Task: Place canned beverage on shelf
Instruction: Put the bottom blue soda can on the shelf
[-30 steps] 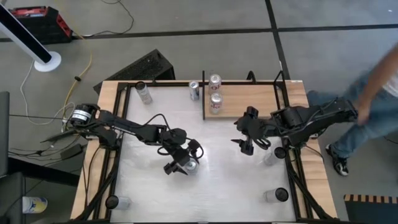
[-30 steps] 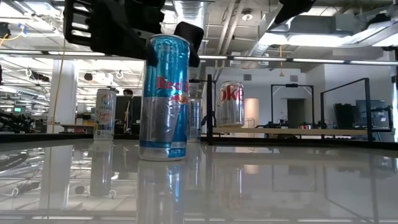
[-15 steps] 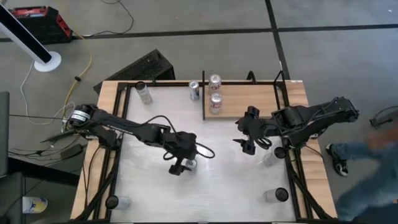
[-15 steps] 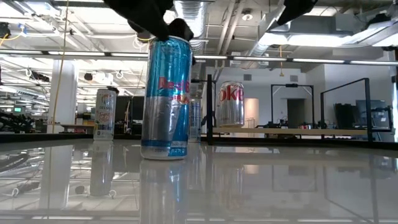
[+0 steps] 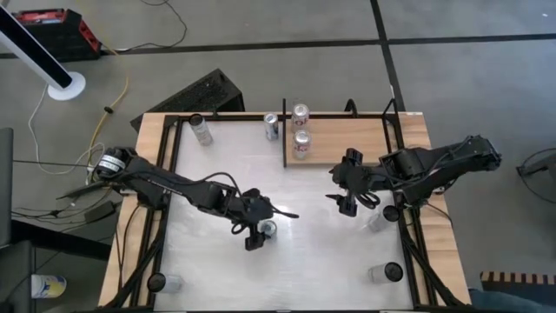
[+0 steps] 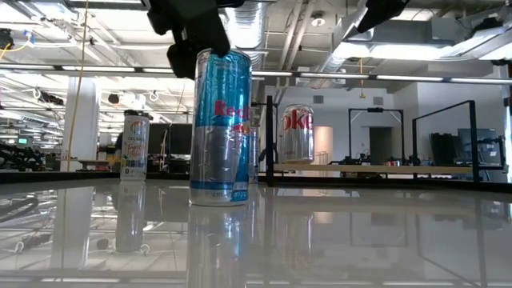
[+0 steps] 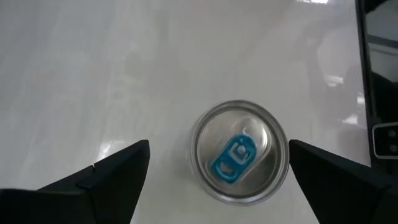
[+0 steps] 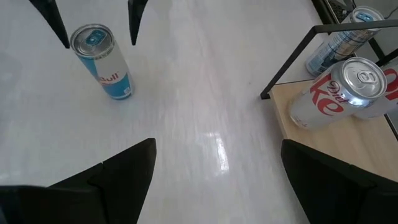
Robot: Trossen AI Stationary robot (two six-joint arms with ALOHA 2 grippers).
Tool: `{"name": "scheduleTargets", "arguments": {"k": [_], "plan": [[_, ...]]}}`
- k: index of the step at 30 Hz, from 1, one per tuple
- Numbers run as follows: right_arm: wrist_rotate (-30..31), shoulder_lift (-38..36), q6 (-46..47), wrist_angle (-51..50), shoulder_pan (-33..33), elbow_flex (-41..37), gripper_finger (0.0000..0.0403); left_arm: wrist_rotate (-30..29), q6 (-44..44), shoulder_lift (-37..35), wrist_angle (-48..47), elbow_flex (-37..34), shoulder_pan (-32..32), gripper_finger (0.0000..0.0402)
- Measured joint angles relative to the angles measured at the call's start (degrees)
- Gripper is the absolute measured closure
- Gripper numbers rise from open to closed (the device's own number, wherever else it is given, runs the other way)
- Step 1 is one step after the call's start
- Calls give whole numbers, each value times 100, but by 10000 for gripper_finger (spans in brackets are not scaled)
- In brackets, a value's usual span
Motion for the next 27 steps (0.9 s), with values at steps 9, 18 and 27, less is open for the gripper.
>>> {"name": "scheduleTargets", "arguments": {"k": [9, 18, 27], "plan": [[0, -2, 73, 8, 0, 0, 33, -466, -133, 3, 4, 0, -117, 35], [2, -2, 109, 10, 0, 4, 33, -474, -178, 3, 258, 0, -231, 35], [2, -4, 105, 14, -68, 4, 33, -924, -362, 378, 386, -13, -376, 35]]}}
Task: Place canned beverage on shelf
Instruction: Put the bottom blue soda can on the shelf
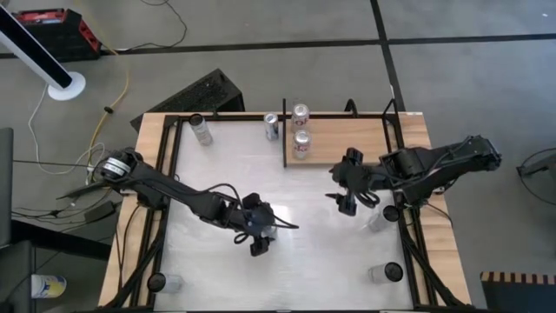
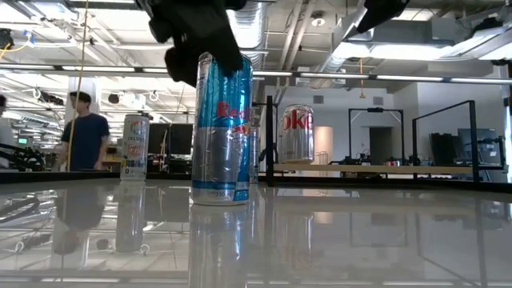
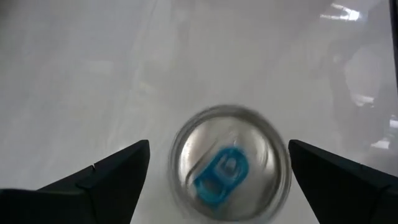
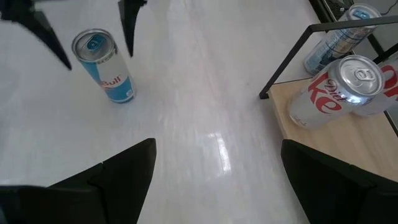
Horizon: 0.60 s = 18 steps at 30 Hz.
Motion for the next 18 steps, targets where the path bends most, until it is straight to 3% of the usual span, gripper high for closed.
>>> {"name": "scheduleTargets", "arguments": {"k": [10, 18], "plan": [[0, -2, 2, 14, 1, 0, 33, -184, 292, 162, 70, 7, 11, 53], [1, -2, -48, 12, -23, 0, 33, 167, 801, 146, -105, 13, 219, 190]]}}
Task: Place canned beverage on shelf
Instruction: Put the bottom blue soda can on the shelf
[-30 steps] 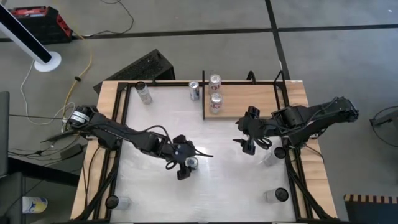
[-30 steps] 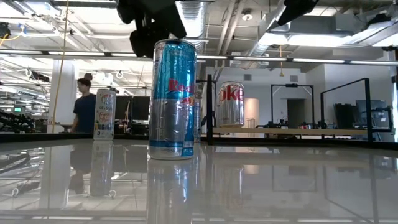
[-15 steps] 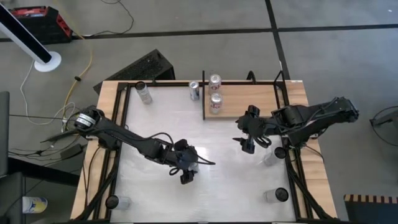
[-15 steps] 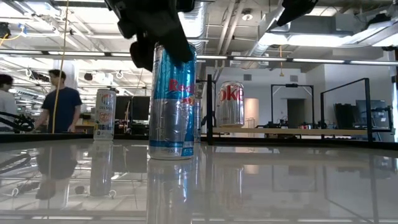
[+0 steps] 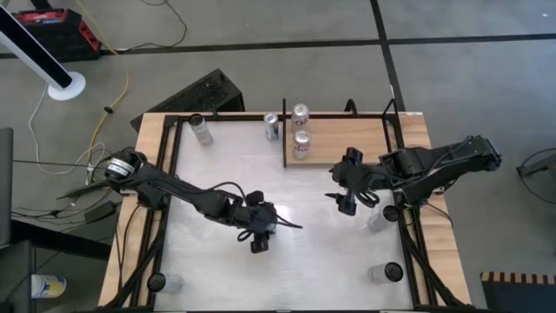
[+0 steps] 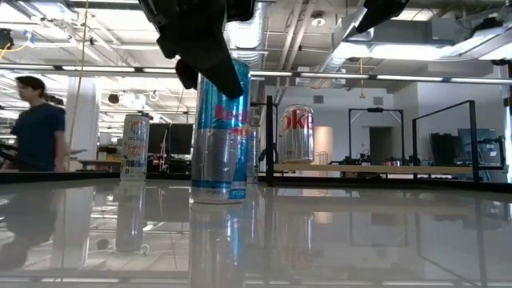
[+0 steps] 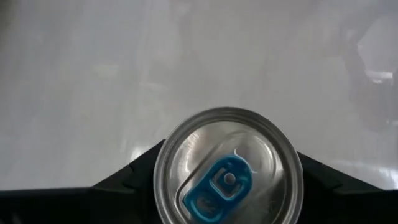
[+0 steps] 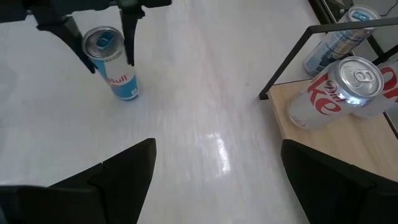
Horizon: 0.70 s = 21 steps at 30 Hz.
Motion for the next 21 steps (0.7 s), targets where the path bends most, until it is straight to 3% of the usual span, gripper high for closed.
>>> {"name": "scheduleTargets", "arguments": {"k": [6, 9, 14, 21], "plan": [[-1, 0, -9, -27, -54, 0, 33, 54, 1852, -144, 85, -4, 249, 190], [-1, 0, -49, -40, -52, 0, 33, 532, 2647, -167, 204, -4, 500, 190], [-1, 0, -155, -51, -52, 0, 33, 1622, 3012, -143, 159, -4, 1017, 190], [1, 0, -203, -50, -52, 0, 33, 1997, 3055, -143, 258, -4, 1335, 190]]}}
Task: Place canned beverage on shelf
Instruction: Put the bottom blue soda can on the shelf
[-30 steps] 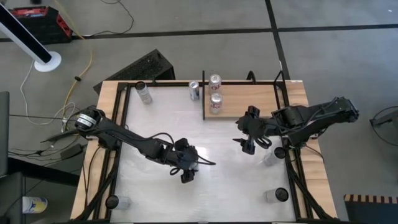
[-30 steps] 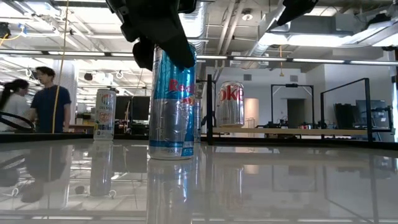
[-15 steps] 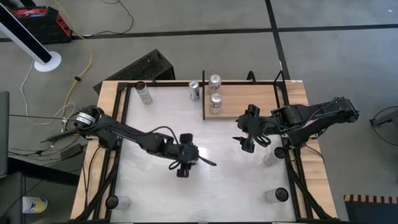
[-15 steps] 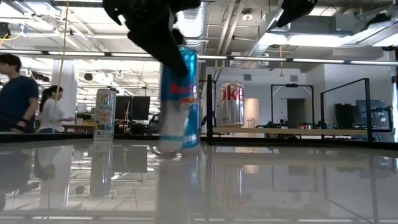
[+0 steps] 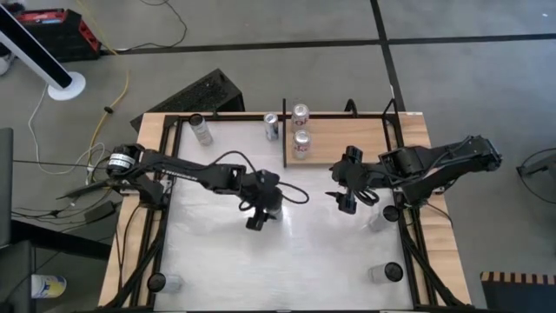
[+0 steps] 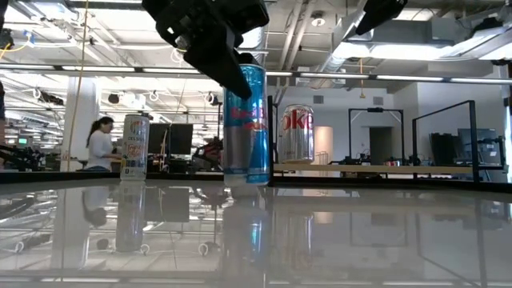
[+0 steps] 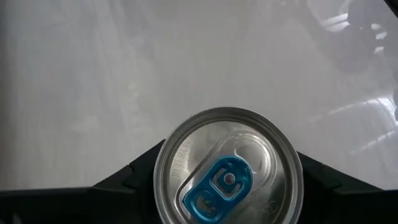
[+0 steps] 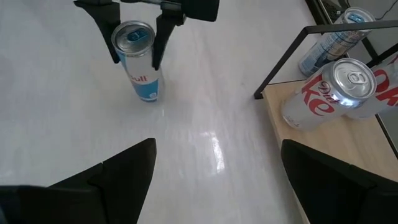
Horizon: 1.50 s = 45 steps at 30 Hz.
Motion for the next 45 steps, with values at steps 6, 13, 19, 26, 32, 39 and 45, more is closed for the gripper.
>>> {"name": "scheduleTargets", "arguments": {"k": [6, 13, 19, 26, 32, 39, 45], "plan": [[0, 2, 0, 2, 0, 0, 33, -108, -46, 0, 19, 4, -4, 87], [1, 2, 2, 27, 0, 0, 33, -377, -415, -2, 71, 4, -4, 35], [2, 2, 42, 33, 0, 0, 33, -405, -2024, -7, 64, 4, -95, 36], [2, 2, 0, 33, -145, 0, 33, -1467, -2604, -7, 118, 4, -471, 36], [1, 2, -1, 31, -302, 0, 33, -1585, -2594, -9, -2, 4, -498, 51], [1, 12, 4, 54, -306, 0, 33, -1579, -2296, -11, -133, 4, -499, 157], [4, 167, -43, 643, -269, -366, 33, -1582, -2002, -15, -130, 4, -498, 188]]}}
